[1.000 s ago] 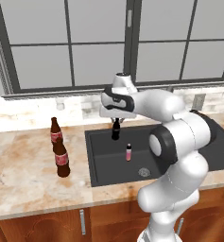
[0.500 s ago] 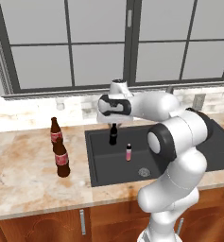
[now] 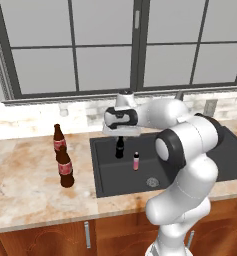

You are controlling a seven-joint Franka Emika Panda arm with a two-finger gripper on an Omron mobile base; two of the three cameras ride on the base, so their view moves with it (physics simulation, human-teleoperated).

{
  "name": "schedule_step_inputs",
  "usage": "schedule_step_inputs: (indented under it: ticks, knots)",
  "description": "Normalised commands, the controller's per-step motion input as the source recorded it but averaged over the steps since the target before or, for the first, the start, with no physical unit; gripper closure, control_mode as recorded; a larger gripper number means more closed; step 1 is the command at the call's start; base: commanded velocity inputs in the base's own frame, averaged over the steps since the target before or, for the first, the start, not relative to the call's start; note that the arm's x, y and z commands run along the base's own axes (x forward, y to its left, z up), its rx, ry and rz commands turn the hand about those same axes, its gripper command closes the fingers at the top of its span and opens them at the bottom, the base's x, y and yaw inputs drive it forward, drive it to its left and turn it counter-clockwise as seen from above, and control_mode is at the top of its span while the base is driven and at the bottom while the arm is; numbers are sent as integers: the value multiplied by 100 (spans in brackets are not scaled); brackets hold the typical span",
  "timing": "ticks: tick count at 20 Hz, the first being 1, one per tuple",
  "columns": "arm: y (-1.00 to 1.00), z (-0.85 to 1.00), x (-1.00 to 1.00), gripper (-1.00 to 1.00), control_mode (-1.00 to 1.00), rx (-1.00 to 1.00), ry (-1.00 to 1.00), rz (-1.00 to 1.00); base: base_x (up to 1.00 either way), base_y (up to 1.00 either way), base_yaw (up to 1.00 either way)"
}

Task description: Place the large bottle from the dining counter next to the other large bottle outside the sink, and place the small bottle from the dining counter next to the other small bottle inside the sink.

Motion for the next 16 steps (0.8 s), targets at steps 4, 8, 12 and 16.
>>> schedule_step_inputs:
  ticks: [4,8,12,16]
  knots:
    - [0,-41,0,100,-100,0,0,0,0,0,0]
    - [0,-45,0,100,-100,0,0,0,0,0,0]
    - [0,-48,4,100,-100,-2,-1,0,0,0,0]
    - [0,-38,3,100,-100,-2,-1,0,0,0,0]
